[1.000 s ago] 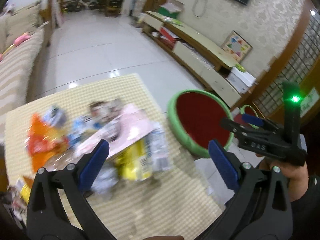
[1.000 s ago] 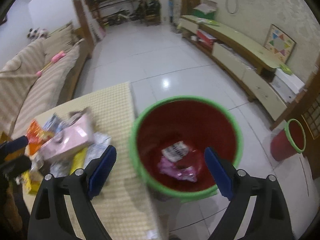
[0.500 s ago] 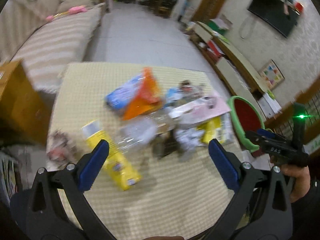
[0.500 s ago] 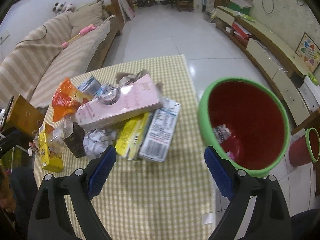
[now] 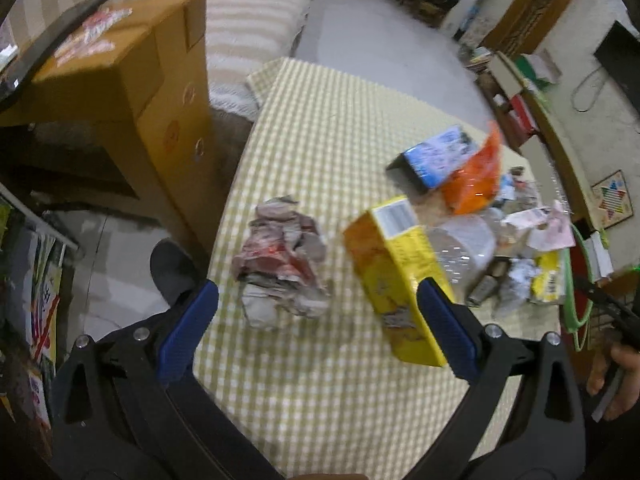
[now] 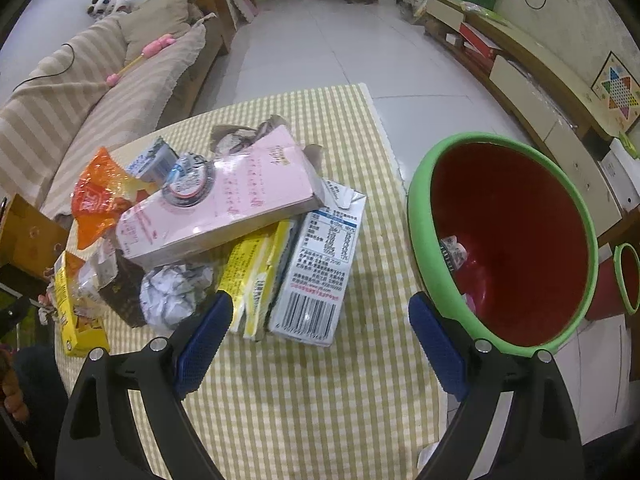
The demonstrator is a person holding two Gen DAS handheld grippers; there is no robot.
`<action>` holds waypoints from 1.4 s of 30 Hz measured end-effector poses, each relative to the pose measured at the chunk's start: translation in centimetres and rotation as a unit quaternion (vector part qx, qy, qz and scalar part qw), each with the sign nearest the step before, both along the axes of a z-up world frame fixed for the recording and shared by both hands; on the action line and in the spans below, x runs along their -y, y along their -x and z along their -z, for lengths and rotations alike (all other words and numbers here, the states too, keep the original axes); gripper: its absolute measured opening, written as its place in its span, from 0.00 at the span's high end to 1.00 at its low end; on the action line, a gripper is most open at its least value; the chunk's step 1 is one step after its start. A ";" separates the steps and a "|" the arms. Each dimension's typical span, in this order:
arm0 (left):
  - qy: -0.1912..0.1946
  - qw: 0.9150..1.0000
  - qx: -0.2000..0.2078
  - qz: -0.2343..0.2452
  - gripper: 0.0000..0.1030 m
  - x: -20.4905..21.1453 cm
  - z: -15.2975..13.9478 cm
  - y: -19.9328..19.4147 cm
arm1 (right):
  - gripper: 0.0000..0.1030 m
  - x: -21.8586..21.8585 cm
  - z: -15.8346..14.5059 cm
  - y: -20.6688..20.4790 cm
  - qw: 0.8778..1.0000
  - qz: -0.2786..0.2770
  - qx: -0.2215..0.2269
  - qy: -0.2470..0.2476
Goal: Collect trash
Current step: 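Grasp the crumpled paper with left tool while right tool grasps the white milk carton, then carry both items over the red bucket and open both tools to drop them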
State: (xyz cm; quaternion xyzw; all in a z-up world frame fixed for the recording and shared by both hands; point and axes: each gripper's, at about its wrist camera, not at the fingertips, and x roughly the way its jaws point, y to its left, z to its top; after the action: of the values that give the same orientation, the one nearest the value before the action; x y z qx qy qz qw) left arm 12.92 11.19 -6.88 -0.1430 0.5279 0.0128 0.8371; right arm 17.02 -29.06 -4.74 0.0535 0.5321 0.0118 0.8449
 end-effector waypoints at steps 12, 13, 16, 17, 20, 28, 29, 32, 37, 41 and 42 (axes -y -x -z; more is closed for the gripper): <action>-0.019 0.998 -0.057 -0.016 0.06 -0.9 4.5 -2.5 | 0.31 1.9 2.4 -2.4 0.999 0.030 -0.034 -0.027; -0.019 0.998 -0.059 -0.016 0.06 -0.8 4.6 -2.6 | 0.32 1.9 2.6 -2.6 0.998 0.030 -0.036 -0.032; -0.013 0.998 -0.065 -0.020 0.07 -0.9 5.3 -3.0 | 0.36 2.0 3.3 -3.0 0.997 0.033 -0.048 -0.049; -0.011 0.998 -0.066 -0.020 0.08 -0.8 5.5 -3.1 | 0.37 1.9 3.5 -3.2 0.997 0.032 -0.050 -0.051; -0.013 0.997 -0.069 -0.015 0.15 -0.6 6.1 -3.2 | 0.39 2.0 4.1 -3.4 0.995 0.033 -0.061 -0.072; -0.037 0.998 -0.050 -0.002 0.50 0.1 5.4 -2.8 | 0.62 1.2 4.1 -3.5 0.994 0.021 -0.066 -0.082; -0.037 0.998 -0.048 0.000 0.52 0.2 5.2 -2.8 | 0.63 1.3 4.0 -3.3 0.994 0.023 -0.066 -0.083; -0.033 0.999 -0.042 0.004 0.58 0.4 4.7 -2.6 | 0.63 1.5 3.7 -2.8 0.994 0.029 -0.065 -0.078; -0.029 0.999 -0.035 0.020 0.62 0.8 3.9 -1.8 | 0.63 1.5 2.0 -1.2 0.997 0.020 -0.050 -0.059; -0.041 0.999 -0.020 0.018 0.62 1.3 2.4 -0.6 | 0.63 1.4 0.4 0.2 0.999 0.008 -0.030 -0.039; -0.046 0.999 -0.014 0.017 0.62 1.4 1.8 -0.2 | 0.63 1.3 0.2 0.4 0.999 0.006 -0.026 -0.037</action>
State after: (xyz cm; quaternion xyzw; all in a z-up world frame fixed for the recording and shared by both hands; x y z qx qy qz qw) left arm 13.11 9.78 -8.69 -0.0951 0.5410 0.0255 0.8353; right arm 16.64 -30.38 -4.92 0.0882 0.5527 0.0248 0.8283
